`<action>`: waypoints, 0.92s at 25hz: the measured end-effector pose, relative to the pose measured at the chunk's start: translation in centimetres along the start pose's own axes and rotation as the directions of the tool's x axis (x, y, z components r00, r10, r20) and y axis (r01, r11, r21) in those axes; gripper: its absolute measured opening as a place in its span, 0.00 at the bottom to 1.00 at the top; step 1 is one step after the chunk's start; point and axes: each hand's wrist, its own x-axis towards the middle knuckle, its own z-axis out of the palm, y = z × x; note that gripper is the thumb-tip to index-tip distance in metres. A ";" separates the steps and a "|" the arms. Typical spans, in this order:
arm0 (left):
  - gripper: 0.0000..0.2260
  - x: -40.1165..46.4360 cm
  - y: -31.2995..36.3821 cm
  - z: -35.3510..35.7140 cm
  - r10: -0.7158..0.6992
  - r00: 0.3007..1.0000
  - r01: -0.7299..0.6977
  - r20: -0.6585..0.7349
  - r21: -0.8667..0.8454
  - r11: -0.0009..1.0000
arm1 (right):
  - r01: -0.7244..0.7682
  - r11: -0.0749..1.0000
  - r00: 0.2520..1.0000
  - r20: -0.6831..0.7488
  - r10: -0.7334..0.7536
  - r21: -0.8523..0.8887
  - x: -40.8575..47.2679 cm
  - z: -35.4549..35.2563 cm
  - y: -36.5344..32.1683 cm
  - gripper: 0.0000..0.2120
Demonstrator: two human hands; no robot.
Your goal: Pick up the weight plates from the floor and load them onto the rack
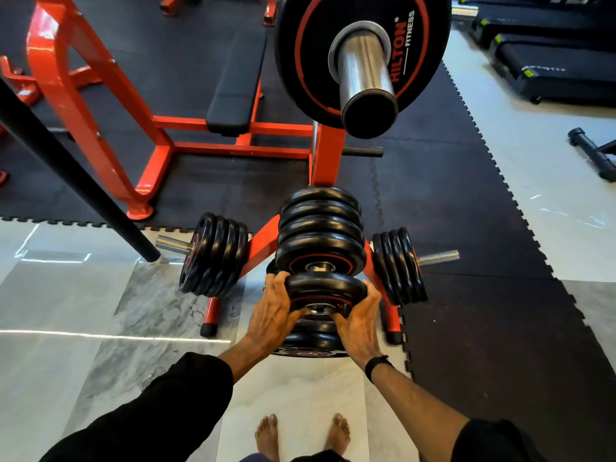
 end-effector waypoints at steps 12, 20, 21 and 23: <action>0.63 4.6 -0.3 0.1 0.072 0.996 -0.049 -0.055 0.340 0.939 | -0.047 0.951 0.934 0.323 0.150 -0.305 5.6 -1.5 -0.5 0.74; 0.64 4.7 -0.6 -2.3 0.000 0.962 -0.084 0.275 0.294 0.952 | -0.097 0.957 0.858 0.465 0.220 -0.273 5.9 -3.1 -1.2 0.72; 0.65 4.7 -0.3 -2.9 0.002 0.952 -0.093 0.306 0.284 0.954 | -0.097 0.953 0.847 0.479 0.230 -0.287 5.9 -3.3 -1.6 0.72; 0.66 4.8 0.1 -3.5 -0.004 0.941 -0.097 0.337 0.283 0.954 | -0.112 0.939 0.830 0.489 0.268 -0.324 5.9 -3.7 -2.4 0.72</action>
